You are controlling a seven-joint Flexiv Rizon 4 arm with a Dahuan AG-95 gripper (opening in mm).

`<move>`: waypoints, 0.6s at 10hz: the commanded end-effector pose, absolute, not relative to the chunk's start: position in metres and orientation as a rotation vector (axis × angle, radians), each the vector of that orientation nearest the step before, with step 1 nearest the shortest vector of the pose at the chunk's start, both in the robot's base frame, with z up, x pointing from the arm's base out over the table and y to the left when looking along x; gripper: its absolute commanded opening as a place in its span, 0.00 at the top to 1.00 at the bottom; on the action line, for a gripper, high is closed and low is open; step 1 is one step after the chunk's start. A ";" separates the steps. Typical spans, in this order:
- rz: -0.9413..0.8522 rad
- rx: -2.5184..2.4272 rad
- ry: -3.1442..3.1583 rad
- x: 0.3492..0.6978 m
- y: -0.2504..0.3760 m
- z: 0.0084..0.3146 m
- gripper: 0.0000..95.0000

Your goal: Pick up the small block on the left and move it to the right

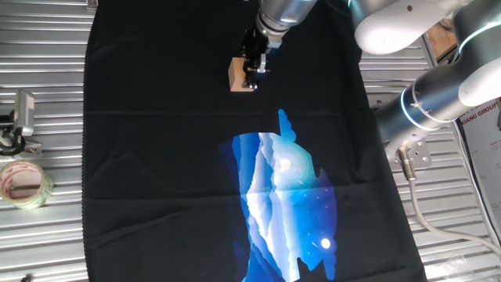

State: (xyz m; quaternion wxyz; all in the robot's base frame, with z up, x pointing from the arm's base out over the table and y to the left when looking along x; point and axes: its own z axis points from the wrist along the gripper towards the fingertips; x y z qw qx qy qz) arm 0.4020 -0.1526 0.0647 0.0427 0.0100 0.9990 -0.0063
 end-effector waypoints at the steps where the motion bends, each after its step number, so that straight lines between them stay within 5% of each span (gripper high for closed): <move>1: -0.015 0.040 3.055 0.404 -0.151 0.064 1.00; 6: -0.013 0.097 3.058 0.412 -0.133 0.065 1.00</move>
